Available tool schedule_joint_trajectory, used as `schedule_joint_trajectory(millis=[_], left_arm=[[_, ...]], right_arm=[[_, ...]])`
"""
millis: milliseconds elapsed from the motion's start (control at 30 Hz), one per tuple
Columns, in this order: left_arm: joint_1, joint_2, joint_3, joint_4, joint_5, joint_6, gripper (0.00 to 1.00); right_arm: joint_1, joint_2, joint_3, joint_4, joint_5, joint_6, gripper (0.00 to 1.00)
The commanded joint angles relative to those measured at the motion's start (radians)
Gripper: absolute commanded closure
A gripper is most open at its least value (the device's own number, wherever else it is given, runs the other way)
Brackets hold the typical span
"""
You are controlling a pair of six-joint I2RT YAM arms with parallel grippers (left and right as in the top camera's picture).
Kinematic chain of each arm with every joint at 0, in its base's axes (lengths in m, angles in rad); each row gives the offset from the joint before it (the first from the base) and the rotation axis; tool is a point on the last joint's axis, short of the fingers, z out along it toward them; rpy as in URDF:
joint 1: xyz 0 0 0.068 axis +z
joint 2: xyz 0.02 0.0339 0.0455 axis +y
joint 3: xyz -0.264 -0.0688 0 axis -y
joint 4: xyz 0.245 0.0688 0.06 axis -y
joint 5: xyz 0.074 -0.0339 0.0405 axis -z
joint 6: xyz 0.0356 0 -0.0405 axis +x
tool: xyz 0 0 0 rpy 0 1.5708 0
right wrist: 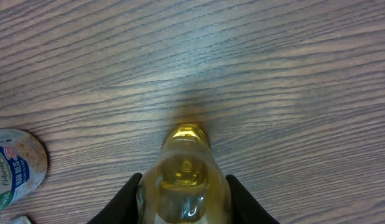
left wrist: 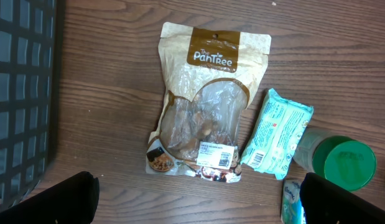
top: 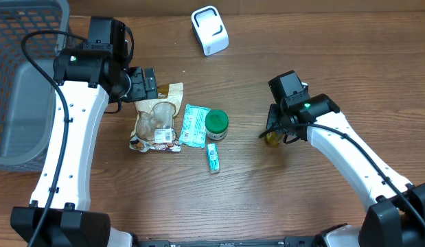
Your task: Scan the item barcode
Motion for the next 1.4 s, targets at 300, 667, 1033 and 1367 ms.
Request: schedule_joint_trajectory(millis=[300, 667, 1033, 1367], left_arm=[[-0.001, 0.008, -0.002, 0.000, 0.005, 0.008, 0.00], [-0.001, 0.008, -0.002, 0.000, 0.005, 0.008, 0.00], [-0.001, 0.008, -0.002, 0.000, 0.005, 0.008, 0.01], [-0.001, 0.008, -0.002, 0.000, 0.005, 0.008, 0.00]], right_arm=[[0.006, -0.004, -0.008, 0.007, 0.017, 0.003, 0.87], [0.006, -0.005, -0.007, 0.012, -0.012, 0.003, 0.87], [0.006, -0.005, -0.007, 0.012, -0.012, 0.003, 0.92], [0.006, -0.005, -0.007, 0.011, -0.012, 0.003, 0.94]])
